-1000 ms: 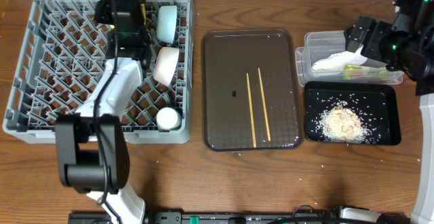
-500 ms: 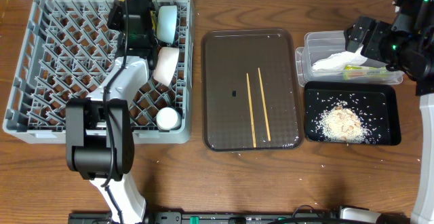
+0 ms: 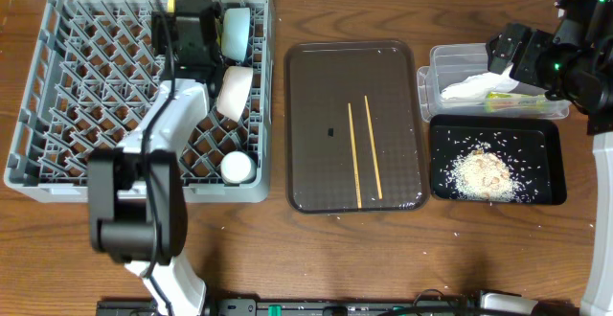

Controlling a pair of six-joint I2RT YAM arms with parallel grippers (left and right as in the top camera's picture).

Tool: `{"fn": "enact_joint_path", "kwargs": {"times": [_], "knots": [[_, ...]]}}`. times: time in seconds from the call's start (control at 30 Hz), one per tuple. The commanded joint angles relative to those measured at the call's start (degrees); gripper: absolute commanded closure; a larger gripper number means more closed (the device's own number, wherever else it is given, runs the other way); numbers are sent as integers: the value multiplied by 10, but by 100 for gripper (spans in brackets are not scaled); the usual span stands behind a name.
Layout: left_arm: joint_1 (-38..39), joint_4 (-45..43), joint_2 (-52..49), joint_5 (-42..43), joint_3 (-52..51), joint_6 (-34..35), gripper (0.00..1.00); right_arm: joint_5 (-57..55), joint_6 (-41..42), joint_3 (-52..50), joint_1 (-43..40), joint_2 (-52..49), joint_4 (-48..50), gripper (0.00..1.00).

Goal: Sort waste into correct bins and load items into the dishwasher
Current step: 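Stand the yellow plate upright in the rack and release it, then reach the left gripper to a wooden chopstick and grasp it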

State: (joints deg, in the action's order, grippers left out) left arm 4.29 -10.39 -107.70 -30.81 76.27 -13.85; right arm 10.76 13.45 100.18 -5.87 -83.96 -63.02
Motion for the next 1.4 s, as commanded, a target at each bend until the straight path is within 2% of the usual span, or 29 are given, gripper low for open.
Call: {"fn": "enact_joint_path", "kwargs": {"times": [0.0, 0.07, 0.1, 0.23, 0.37, 0.43, 0.77, 0.97, 1.1, 1.37], "knots": [[12, 65, 92, 25, 49, 94, 36, 4, 7, 5, -5, 0, 0, 1], [27, 171, 137, 71, 68, 168, 36, 4, 7, 5, -5, 0, 0, 1], [31, 193, 145, 84, 70, 181, 36, 4, 7, 5, -5, 0, 0, 1], [83, 347, 187, 174, 76, 305, 37, 4, 7, 5, -5, 0, 0, 1], [145, 453, 173, 241, 76, 412, 37, 4, 7, 5, -5, 0, 0, 1], [173, 479, 154, 277, 76, 437, 37, 4, 7, 5, -5, 0, 0, 1], [306, 452, 8, 293, 76, 478, 37, 4, 7, 5, -5, 0, 0, 1], [329, 453, -45, 295, 76, 495, 40, 4, 7, 5, -5, 0, 0, 1], [339, 453, -64, 326, 76, 504, 43, 4, 7, 5, -5, 0, 0, 1], [377, 457, -108, 334, 74, 506, 43, 4, 7, 5, -5, 0, 0, 1]]}}
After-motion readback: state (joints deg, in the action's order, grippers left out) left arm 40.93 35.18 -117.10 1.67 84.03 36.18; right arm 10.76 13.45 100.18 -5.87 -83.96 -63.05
